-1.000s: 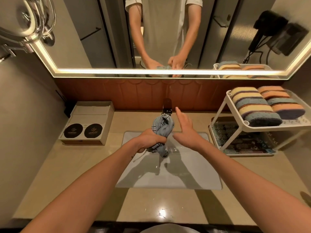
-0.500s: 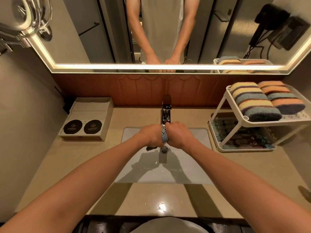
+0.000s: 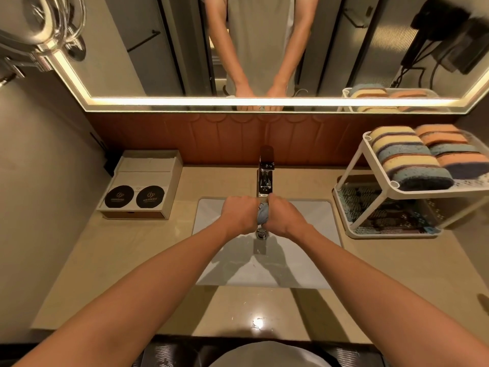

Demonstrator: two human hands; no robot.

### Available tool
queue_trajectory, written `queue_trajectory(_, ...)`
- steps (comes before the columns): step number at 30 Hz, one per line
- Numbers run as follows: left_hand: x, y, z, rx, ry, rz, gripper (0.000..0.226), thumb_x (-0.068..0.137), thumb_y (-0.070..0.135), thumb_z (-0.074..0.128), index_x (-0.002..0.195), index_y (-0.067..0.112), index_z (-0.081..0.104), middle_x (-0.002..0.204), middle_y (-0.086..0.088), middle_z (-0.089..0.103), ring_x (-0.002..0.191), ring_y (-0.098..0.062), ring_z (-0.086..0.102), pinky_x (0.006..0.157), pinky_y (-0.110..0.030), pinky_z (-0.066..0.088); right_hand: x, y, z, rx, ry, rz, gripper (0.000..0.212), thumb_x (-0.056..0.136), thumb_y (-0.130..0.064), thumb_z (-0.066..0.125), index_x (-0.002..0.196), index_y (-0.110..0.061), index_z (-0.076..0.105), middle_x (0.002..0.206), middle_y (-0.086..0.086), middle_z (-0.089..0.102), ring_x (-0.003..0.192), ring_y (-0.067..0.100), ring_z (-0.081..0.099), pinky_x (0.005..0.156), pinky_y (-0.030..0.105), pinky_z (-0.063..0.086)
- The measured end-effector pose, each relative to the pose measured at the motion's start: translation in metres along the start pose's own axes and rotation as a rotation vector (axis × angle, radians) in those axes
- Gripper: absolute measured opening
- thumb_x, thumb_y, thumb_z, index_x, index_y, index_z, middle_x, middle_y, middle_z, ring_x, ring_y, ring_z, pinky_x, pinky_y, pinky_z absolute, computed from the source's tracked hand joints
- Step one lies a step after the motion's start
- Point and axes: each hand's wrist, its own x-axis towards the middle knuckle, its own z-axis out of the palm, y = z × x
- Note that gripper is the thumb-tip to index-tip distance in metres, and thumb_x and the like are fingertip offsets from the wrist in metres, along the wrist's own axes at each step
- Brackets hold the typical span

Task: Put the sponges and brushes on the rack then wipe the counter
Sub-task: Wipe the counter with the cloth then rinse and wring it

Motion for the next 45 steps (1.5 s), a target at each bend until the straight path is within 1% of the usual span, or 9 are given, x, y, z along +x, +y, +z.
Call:
queue_trajectory(5, 0.01, -0.012, -0.008, -0.455, -0.216, -0.104, 0.024, 0.07, 0.038, 0.077, 0.081, 0.022, 0.062, 0.077, -0.003, 0.067, 0.066, -0.02, 0.062, 0.056, -0.032, 0.051, -0.014, 0.027, -0.007, -0.18, 0.341, -0.297, 0.075, 0.078, -0.027, 0.077, 0.142, -0.016, 0.04, 0.139, 0.006, 0.041, 0.123, 0.027, 0.045, 0.096, 0.04, 0.049)
queue_trajectory(8, 0.013, -0.013, -0.02, -0.609, -0.322, -0.064, 0.025, 0.07, 0.027, 0.079, 0.088, 0.014, 0.068, 0.084, -0.009, 0.07, 0.068, -0.022, 0.064, 0.066, -0.037, 0.059, -0.018, 0.033, -0.003, -0.397, 0.332, -0.424, 0.09, 0.079, -0.035, 0.079, 0.152, -0.008, 0.032, 0.15, 0.011, 0.038, 0.136, 0.031, 0.039, 0.11, 0.044, 0.04)
queue_trajectory(12, 0.013, -0.01, -0.026, -0.817, -0.462, -0.052, 0.026, 0.069, 0.017, 0.077, 0.092, 0.011, 0.067, 0.086, -0.011, 0.072, 0.071, -0.024, 0.069, 0.062, -0.031, 0.057, -0.012, 0.032, 0.005, -0.368, 0.415, -0.403, 0.087, 0.072, -0.027, 0.085, 0.143, -0.003, 0.042, 0.134, 0.014, 0.051, 0.12, 0.033, 0.05, 0.1, 0.043, 0.048)
queue_trajectory(16, 0.007, 0.0, -0.023, -0.663, -0.43, -0.011, 0.03, 0.077, 0.033, 0.085, 0.085, 0.02, 0.06, 0.081, -0.002, 0.067, 0.071, -0.02, 0.065, 0.066, -0.032, 0.055, -0.006, 0.027, 0.002, -0.42, 0.362, -0.382, 0.055, 0.063, -0.021, 0.088, 0.109, -0.009, 0.059, 0.101, 0.008, 0.061, 0.09, 0.028, 0.057, 0.065, 0.034, 0.047)
queue_trajectory(19, 0.011, 0.001, -0.013, -0.433, -0.364, -0.065, 0.038, 0.07, 0.047, 0.087, 0.088, 0.023, 0.063, 0.085, -0.001, 0.069, 0.074, -0.019, 0.067, 0.073, -0.036, 0.06, -0.002, 0.016, 0.005, -0.4, 0.22, -0.266, 0.045, 0.074, -0.021, 0.081, 0.109, -0.01, 0.055, 0.105, 0.01, 0.062, 0.094, 0.029, 0.06, 0.07, 0.037, 0.048)
queue_trajectory(23, 0.002, 0.003, -0.009, -0.282, -0.22, -0.094, 0.025, 0.077, 0.04, 0.076, 0.092, 0.026, 0.063, 0.084, 0.005, 0.066, 0.081, -0.018, 0.066, 0.07, -0.031, 0.054, 0.006, 0.002, 0.0, -0.391, 0.101, -0.189, 0.031, 0.079, -0.018, 0.074, 0.108, -0.012, 0.062, 0.103, 0.01, 0.069, 0.091, 0.03, 0.068, 0.073, 0.038, 0.056)
queue_trajectory(32, -0.002, 0.009, 0.008, -0.018, 0.05, 0.029, 0.031, 0.087, 0.035, 0.067, 0.113, 0.021, 0.059, 0.1, 0.0, 0.071, 0.089, -0.024, 0.067, 0.066, -0.03, 0.038, 0.003, -0.003, -0.001, -0.308, -0.066, 0.0, 0.013, 0.078, -0.026, 0.068, 0.073, -0.019, 0.058, 0.071, 0.0, 0.058, 0.068, 0.023, 0.058, 0.059, 0.03, 0.045)
queue_trajectory(41, -0.009, 0.006, 0.018, 0.122, 0.12, 0.131, 0.041, 0.09, 0.028, 0.064, 0.127, 0.021, 0.05, 0.097, -0.004, 0.073, 0.084, -0.029, 0.069, 0.065, -0.031, 0.035, 0.001, -0.005, 0.004, -0.103, -0.191, 0.087, 0.016, 0.075, -0.029, 0.069, 0.072, -0.02, 0.056, 0.072, 0.002, 0.064, 0.065, 0.021, 0.062, 0.058, 0.031, 0.054)
queue_trajectory(45, -0.005, 0.006, 0.014, 0.114, 0.031, 0.071, 0.038, 0.088, 0.034, 0.069, 0.121, 0.022, 0.054, 0.104, -0.001, 0.071, 0.094, -0.025, 0.068, 0.067, -0.031, 0.036, -0.002, -0.006, 0.011, -0.129, -0.098, 0.13, 0.021, 0.075, -0.032, 0.072, 0.082, -0.016, 0.061, 0.09, 0.005, 0.07, 0.079, 0.025, 0.064, 0.063, 0.03, 0.049)
